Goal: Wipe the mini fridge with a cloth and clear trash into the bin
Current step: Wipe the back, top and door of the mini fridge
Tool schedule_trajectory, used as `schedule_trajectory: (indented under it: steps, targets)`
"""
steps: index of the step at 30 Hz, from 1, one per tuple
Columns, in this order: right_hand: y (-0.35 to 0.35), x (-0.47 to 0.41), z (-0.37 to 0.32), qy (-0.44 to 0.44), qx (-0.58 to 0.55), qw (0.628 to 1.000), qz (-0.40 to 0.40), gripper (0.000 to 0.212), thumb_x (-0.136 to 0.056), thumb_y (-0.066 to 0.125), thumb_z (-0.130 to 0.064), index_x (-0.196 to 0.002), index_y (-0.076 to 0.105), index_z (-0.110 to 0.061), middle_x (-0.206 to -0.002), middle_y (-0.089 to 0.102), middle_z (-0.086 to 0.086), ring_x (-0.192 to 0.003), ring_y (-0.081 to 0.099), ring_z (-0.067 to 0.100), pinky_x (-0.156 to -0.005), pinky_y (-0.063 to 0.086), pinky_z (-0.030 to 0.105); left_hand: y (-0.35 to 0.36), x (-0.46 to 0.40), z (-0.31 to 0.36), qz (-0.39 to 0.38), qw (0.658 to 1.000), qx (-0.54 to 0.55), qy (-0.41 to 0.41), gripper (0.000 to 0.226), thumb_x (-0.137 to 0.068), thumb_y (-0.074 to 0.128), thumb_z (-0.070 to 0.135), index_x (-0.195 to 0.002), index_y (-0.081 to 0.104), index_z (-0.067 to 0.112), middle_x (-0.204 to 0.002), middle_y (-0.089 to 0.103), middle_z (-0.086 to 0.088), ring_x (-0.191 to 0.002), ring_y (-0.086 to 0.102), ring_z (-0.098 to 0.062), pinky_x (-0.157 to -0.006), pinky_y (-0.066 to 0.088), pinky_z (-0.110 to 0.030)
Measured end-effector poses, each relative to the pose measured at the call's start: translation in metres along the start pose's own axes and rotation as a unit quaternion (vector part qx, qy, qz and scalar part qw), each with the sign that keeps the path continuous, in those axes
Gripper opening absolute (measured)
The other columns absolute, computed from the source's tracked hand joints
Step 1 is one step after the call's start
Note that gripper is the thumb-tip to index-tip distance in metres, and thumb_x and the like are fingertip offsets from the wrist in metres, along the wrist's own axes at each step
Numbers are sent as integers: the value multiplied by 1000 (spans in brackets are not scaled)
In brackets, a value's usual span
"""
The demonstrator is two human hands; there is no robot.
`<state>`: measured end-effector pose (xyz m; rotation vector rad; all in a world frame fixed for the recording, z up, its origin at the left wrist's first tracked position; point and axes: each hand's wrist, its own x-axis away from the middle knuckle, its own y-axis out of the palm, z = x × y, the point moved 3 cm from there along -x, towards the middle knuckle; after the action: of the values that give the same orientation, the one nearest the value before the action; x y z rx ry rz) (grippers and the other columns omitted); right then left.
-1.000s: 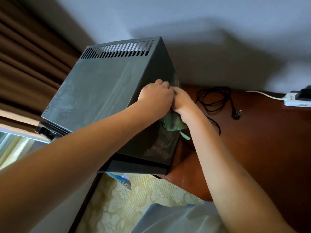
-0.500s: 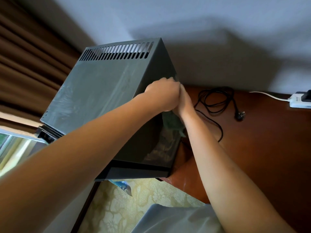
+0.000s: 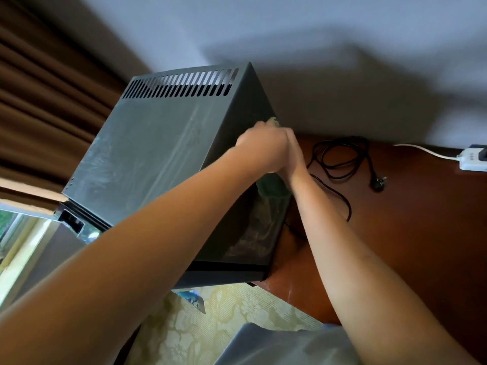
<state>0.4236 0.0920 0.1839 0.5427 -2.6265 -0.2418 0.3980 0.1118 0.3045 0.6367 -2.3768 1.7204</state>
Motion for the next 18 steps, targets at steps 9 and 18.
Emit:
schedule_trajectory:
  steps: [9,18]
  targets:
    - [-10,7,1,179,-233,956,-27,21,-106,39,-16,-111,56,-4,-84,55,4,-85,60,26,-58,47,20,7,6,7,-64,998,-6,-15,41,-97,54,14,-137,57,11,-134,55,-11,-121,56,-31,-97,51,-44]
    - [-19,0,10,229,-138,963,4,27,-105,40,-28,-110,56,-7,-90,60,10,-78,58,22,-68,48,31,32,-8,21,-148,988,30,-16,42,-100,45,11,-141,54,10,-135,56,-11,-119,57,-31,-93,51,-44]
